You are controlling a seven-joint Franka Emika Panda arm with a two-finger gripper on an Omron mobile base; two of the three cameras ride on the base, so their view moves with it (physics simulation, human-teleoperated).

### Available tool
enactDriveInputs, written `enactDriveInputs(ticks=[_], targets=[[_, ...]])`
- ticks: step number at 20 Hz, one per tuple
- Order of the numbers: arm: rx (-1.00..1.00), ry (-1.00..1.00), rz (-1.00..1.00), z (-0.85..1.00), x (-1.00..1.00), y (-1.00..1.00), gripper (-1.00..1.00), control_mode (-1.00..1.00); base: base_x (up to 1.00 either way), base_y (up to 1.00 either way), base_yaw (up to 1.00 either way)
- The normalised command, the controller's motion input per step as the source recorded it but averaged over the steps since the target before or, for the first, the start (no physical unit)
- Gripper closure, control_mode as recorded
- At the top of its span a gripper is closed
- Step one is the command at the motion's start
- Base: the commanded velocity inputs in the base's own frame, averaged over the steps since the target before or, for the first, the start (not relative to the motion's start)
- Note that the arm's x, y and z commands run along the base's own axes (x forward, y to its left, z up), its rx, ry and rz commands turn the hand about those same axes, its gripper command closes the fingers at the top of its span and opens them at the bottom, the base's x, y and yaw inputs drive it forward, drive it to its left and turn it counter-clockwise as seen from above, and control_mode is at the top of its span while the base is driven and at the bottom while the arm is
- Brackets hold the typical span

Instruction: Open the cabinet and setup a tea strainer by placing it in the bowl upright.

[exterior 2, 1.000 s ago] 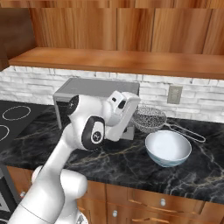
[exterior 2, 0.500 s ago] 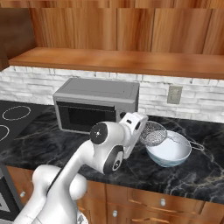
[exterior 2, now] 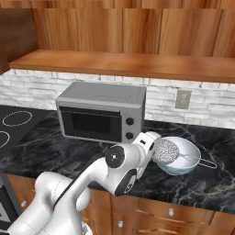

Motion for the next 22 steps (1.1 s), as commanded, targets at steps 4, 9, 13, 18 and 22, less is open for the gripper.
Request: enactDriveInputs(ticks=[4,9,13,18,22], targets=[[0.00,0.00,0.00,0.00,0.16,0.00,1.00,-1.00,0.00,0.00,0.00],[0.00,0.00,0.00,-0.06,0.22,0.00,1.00,-1.00,0.00,0.00,0.00],[0.00,0.04,0.00,-0.20,0.25,0.00,1.00,-1.00,0.00,0.00,0.00],[0.00,0.06,0.00,-0.23,0.28,-0.06,1.00,-1.00,0.00,0.00,0.00],[0.00,0.09,0.00,-0.14,0.35,-0.18,1.00,-1.00,0.00,0.00,0.00]])
